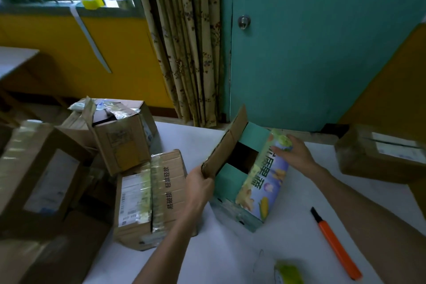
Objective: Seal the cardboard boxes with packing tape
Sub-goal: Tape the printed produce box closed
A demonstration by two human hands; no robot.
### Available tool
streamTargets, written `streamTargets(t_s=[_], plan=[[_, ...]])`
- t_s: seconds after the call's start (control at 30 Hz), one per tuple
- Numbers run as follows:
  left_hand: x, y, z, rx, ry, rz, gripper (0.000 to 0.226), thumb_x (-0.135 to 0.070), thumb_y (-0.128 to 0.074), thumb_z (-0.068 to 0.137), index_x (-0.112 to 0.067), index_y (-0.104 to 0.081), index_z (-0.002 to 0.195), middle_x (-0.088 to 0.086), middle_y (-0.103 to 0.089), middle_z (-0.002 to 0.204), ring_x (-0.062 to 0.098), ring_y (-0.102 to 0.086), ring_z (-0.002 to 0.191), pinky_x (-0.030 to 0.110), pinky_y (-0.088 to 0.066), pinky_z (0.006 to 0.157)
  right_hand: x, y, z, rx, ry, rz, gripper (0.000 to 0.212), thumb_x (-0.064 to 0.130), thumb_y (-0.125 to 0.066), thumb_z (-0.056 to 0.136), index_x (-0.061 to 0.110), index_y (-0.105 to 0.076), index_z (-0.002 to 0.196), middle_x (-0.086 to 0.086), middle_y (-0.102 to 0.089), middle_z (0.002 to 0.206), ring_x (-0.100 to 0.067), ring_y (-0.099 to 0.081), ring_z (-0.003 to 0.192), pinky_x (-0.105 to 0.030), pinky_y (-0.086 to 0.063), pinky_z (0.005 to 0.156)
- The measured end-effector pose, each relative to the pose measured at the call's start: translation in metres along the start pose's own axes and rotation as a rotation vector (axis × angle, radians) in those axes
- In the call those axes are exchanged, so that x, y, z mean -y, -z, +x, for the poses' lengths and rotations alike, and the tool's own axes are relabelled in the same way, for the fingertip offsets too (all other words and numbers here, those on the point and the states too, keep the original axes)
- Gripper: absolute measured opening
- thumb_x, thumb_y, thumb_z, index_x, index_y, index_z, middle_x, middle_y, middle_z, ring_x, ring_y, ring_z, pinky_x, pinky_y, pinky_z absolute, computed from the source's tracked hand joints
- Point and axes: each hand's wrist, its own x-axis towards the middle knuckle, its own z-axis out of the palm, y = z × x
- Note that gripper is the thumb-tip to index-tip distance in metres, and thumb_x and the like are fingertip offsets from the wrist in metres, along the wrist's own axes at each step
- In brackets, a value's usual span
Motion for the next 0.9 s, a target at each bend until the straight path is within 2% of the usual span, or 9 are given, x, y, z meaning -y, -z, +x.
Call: streamTargets(t_s=[0.13,0.2,0.27,0.33,0.43,0.5,0.57,0.73,0.9], plan=[[-0.009,-0.003,0.000,-0.032,-0.166,0.070,0.038,0.010,-0.048,0.089,-0.019,-0.071,0.097,0.000,-0.071,0.089,0.019,-0.065,0.086,0.024,-0.050,0.069,-0.006,0.000,-0.033,-0.128,-0.017,-0.071,0.048,0.030,-0.082,0.079,0.002,-0.062,0.113,-0.022,-0.050,0.113,-0.039,-0.057,0.105,-0.039,-0.046,0.090],[-0.006,-0.005,0.004,0.009,-0.338,0.233,0.041,0.007,-0.054,0.089,-0.016,-0.073,0.118,0.006,-0.072,0.114,0.022,-0.066,0.104,0.027,-0.052,0.086,-0.012,0.000,-0.057,-0.187,-0.036,-0.129,0.049,0.033,-0.083,0.078,0.002,-0.063,0.110,-0.023,-0.052,0.108,-0.042,-0.057,0.100,-0.040,-0.045,0.086],[-0.004,-0.006,0.009,0.176,-0.408,0.498,0.056,-0.008,-0.064,0.092,-0.020,-0.054,0.146,0.011,-0.049,0.153,0.031,-0.047,0.138,0.040,-0.042,0.109,-0.019,-0.002,-0.080,-0.234,-0.058,-0.179,0.056,0.040,-0.081,0.078,0.002,-0.062,0.115,-0.027,-0.053,0.112,-0.042,-0.055,0.103,-0.041,-0.045,0.088],[-0.005,-0.006,0.015,0.407,-0.376,0.718,0.073,-0.033,-0.062,0.098,-0.029,-0.024,0.160,0.008,-0.008,0.170,0.037,-0.006,0.155,0.055,-0.023,0.121,-0.028,-0.003,-0.098,-0.276,-0.106,-0.205,0.061,0.047,-0.077,0.080,0.005,-0.061,0.120,-0.027,-0.053,0.117,-0.042,-0.054,0.107,-0.042,-0.044,0.088],[-0.002,-0.009,0.009,0.532,-0.280,0.655,0.088,-0.071,-0.049,0.090,-0.035,-0.011,0.161,0.001,0.031,0.164,0.033,0.029,0.150,0.062,-0.001,0.121,-0.035,0.004,-0.119,-0.273,-0.182,-0.192,0.044,0.043,-0.065,0.091,0.007,-0.063,0.116,-0.023,-0.056,0.114,-0.039,-0.054,0.105,-0.038,-0.039,0.079],[0.003,-0.018,-0.005,0.444,-0.145,0.378,0.092,-0.083,-0.039,0.085,-0.033,-0.020,0.160,-0.003,0.037,0.161,0.030,0.027,0.150,0.059,0.001,0.121,-0.040,0.006,-0.131,-0.282,-0.184,-0.147,0.031,0.032,-0.052,0.100,0.006,-0.066,0.109,-0.023,-0.060,0.109,-0.038,-0.054,0.099,-0.039,-0.038,0.077],[0.010,-0.033,-0.012,0.305,-0.092,0.209,0.082,-0.074,-0.032,0.091,-0.028,-0.027,0.159,-0.002,0.034,0.163,0.034,0.015,0.154,0.053,-0.006,0.126,-0.045,0.005,-0.144,-0.328,-0.168,-0.097,0.034,0.030,-0.041,0.104,0.006,-0.065,0.108,-0.023,-0.061,0.110,-0.038,-0.055,0.097,-0.039,-0.036,0.075],[0.015,-0.042,0.002,0.311,-0.332,0.512,0.064,-0.057,-0.030,0.103,-0.032,-0.020,0.161,0.001,0.020,0.168,0.033,0.005,0.155,0.055,-0.024,0.123,-0.052,0.012,-0.156,-0.324,-0.218,-0.110,0.058,0.053,-0.030,0.103,0.013,-0.050,0.140,-0.018,-0.058,0.134,-0.037,-0.055,0.120,-0.043,-0.042,0.095],[-0.003,-0.044,0.015,0.311,-0.437,0.902,0.061,-0.056,-0.015,0.106,-0.034,-0.007,0.162,0.008,0.015,0.169,0.042,0.018,0.152,0.065,0.004,0.121,-0.037,0.008,-0.129,-0.161,-0.056,-0.214,0.071,0.055,-0.035,0.101,0.017,-0.016,0.157,-0.016,-0.026,0.159,-0.034,-0.033,0.142,-0.045,-0.034,0.109]])
